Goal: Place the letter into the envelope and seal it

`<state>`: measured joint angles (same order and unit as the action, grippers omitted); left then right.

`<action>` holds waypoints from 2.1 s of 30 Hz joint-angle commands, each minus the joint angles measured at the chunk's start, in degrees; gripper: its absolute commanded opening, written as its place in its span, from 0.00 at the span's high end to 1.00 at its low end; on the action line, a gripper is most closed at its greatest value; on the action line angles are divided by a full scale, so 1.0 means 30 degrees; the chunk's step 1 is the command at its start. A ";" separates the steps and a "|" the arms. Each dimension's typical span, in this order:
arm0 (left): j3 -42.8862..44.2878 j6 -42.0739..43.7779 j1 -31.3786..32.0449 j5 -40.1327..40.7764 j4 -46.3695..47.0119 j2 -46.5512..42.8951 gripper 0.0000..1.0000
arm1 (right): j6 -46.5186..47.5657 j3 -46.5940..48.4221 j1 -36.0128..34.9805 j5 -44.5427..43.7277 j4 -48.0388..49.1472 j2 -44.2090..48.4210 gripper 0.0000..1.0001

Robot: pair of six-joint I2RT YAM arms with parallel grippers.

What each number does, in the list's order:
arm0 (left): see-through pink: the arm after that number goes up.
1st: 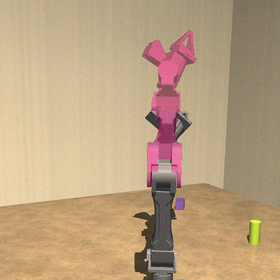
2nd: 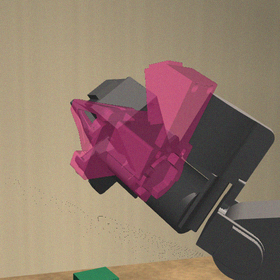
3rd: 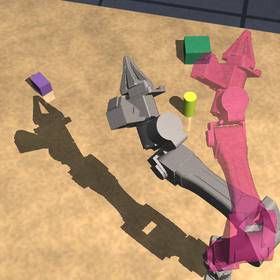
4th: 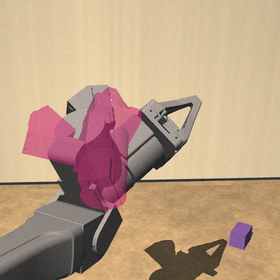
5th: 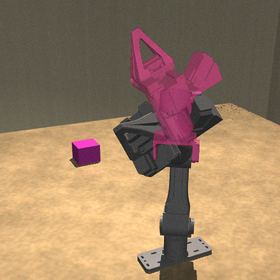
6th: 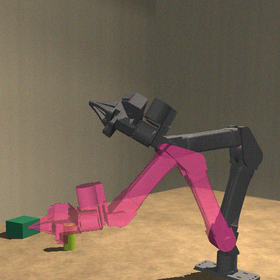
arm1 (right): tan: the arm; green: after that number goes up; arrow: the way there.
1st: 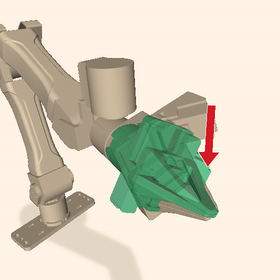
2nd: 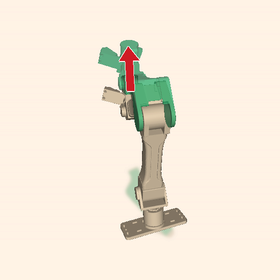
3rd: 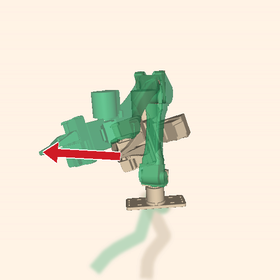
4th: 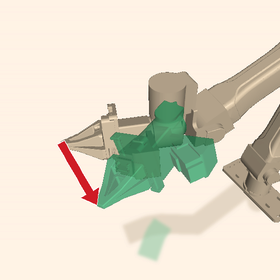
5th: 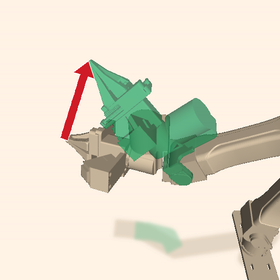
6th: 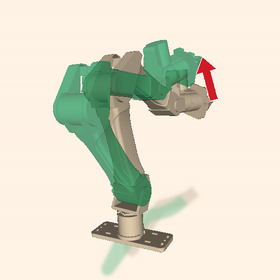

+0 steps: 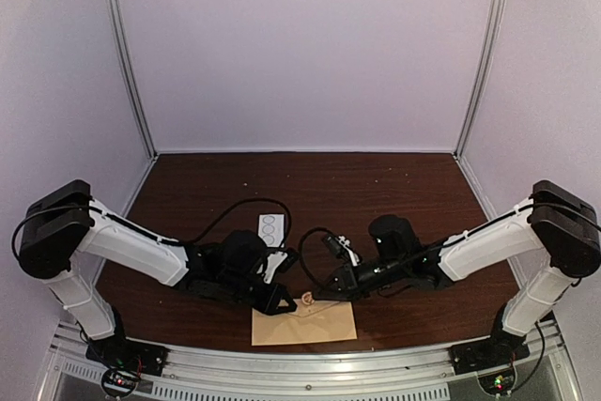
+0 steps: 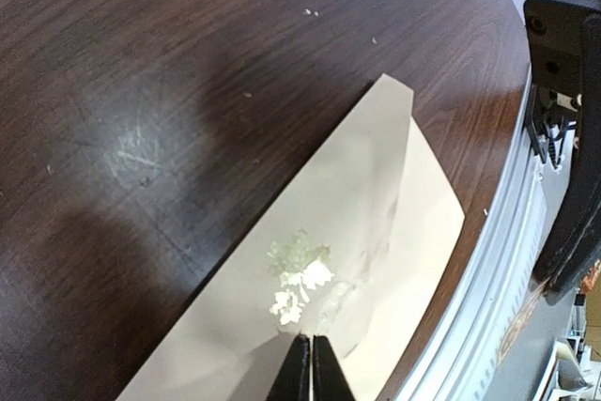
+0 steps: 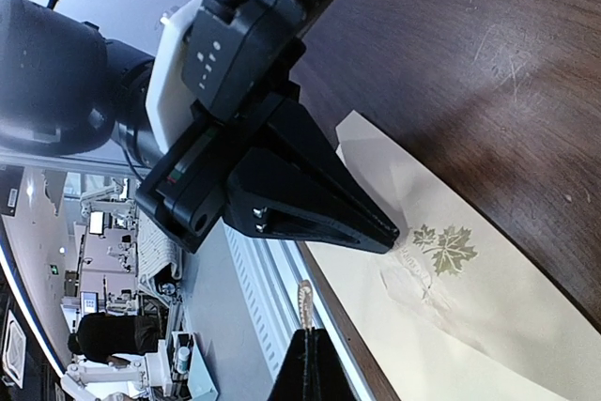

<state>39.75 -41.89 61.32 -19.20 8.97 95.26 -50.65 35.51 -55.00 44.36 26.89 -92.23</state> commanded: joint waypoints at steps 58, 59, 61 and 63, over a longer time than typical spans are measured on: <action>-0.1310 0.0164 0.0269 -0.0034 0.0662 0.0884 0.99 | -0.1133 0.0616 -0.1088 0.0106 0.1933 -0.4853 1.00; -0.1324 0.0179 0.0269 -0.0018 0.0637 0.0882 0.99 | -0.1133 0.0616 -0.1089 0.0035 0.1919 -0.4854 1.00; -0.1325 0.0136 0.0271 -0.0016 0.0627 0.0846 0.99 | -0.1104 0.0617 -0.1061 -0.0084 0.1810 -0.4852 1.00; -0.1325 0.0107 0.0257 -0.0019 0.0616 0.0828 0.99 | -0.1058 0.0601 -0.1033 -0.0158 0.1690 -0.4912 1.00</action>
<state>36.95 -41.89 61.93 -19.73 11.99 97.10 -54.39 37.98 -57.89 45.71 32.69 -106.10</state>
